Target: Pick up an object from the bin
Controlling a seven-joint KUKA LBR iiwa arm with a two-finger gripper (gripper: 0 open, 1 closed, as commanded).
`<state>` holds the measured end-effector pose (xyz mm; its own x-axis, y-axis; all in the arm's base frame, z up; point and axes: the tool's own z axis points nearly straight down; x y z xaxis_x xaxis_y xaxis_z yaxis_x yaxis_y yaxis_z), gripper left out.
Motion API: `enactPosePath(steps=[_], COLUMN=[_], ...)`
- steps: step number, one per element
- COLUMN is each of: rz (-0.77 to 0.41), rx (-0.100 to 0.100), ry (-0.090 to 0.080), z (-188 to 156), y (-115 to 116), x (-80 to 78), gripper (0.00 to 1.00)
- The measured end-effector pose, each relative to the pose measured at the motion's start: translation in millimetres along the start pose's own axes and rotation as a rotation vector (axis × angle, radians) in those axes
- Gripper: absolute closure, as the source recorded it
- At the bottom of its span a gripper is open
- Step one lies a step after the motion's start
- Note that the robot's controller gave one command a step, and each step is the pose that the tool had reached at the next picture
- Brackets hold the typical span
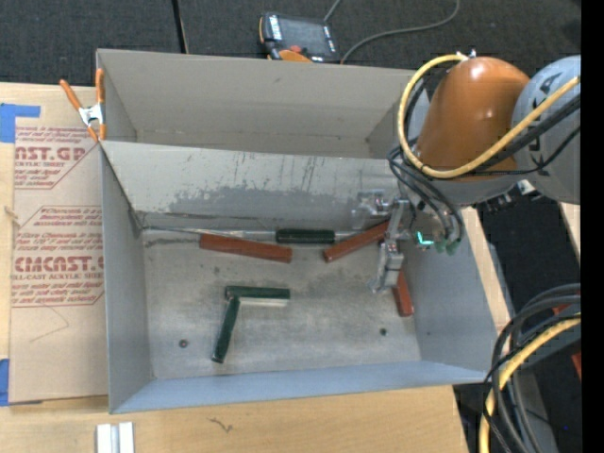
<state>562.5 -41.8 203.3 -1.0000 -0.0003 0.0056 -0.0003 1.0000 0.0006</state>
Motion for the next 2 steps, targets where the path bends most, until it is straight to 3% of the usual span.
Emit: enactPosePath(steps=[1,2], rz=[-0.251,-0.208], rx=[-0.001,-0.004], ry=[-0.002,-0.002], z=[53.4,137.6], y=[54.4,151.8], x=[41.2,39.0], gripper=[0.0,0.0])
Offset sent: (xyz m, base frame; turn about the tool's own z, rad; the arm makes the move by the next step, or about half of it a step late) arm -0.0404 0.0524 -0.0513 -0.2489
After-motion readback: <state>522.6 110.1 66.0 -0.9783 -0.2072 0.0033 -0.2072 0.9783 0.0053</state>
